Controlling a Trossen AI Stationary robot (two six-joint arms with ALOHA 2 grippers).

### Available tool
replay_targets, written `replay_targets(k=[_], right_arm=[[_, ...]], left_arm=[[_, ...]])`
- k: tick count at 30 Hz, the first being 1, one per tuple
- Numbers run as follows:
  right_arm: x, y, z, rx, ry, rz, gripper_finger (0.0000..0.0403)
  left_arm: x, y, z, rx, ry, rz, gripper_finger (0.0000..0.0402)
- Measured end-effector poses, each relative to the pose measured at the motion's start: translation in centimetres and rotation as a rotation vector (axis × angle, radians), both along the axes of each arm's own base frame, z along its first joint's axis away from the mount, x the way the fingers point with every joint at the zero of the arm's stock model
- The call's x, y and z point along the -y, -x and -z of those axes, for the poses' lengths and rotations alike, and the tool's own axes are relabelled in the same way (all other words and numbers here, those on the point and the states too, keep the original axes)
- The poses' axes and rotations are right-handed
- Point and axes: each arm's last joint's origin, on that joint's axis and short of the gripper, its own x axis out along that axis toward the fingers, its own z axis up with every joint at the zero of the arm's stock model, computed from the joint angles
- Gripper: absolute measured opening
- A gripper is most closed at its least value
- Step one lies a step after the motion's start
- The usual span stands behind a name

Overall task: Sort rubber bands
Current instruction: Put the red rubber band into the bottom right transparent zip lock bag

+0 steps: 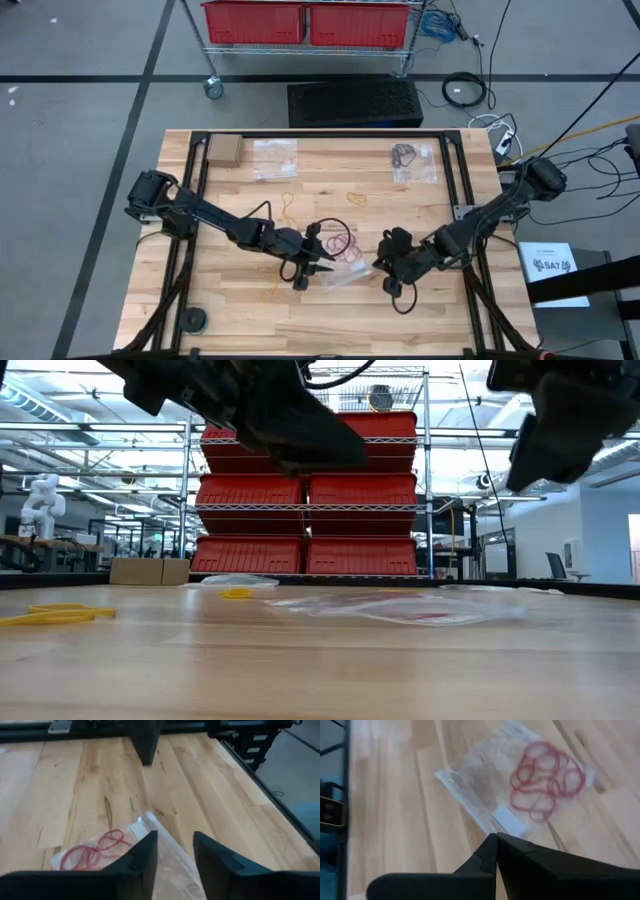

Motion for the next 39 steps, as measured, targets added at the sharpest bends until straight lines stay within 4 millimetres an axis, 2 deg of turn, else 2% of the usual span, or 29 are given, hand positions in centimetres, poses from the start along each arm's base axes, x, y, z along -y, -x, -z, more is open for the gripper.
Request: replay_targets(k=[3,7,11,15,18,21,24,31,39], right_arm=[[-0.4,-0.2,1.0,-0.035,-0.01,0.018,0.0],[-1.1,-1.1,2.9,-0.089,-0.021,0.003,0.0],[-1.7,-1.8,5.6,-0.175,-0.021,-0.022,0.0],[-2.0,-2.2,7.4,-0.237,-0.037,-0.027,0.0],[-1.8,-2.6,7.9,-0.254,-0.046,-0.019,0.0],[-1.3,-2.9,7.9,-0.258,-0.057,-0.011,0.0],[-0.4,-3.1,7.7,-0.256,-0.027,0.018,0.0],[3.3,-3.6,7.8,-0.306,0.078,0.18,0.0],[7.3,-4.2,7.7,-0.292,0.258,0.326,0.0]], left_arm=[[-0.3,-0.1,-0.2,0.017,0.002,-0.011,0.0148],[-2.2,-0.4,0.0,-0.014,-0.018,-0.092,0.0143],[-4.8,-0.3,1.2,-0.142,0.029,-0.144,0.0107],[-6.3,-0.3,1.5,-0.182,0.03,-0.169,0.0047],[-7.1,-0.3,1.5,-0.185,0.041,-0.176,0.0008],[-7.5,0.1,2.1,-0.207,0.048,-0.174,0.0008],[-7.5,0.9,3.3,-0.269,0.043,-0.173,0.0005],[-7.4,2.6,5.3,-0.343,0.072,-0.193,0.0003],[-5.4,3.1,6.2,-0.312,0.148,-0.129,0.0003]])
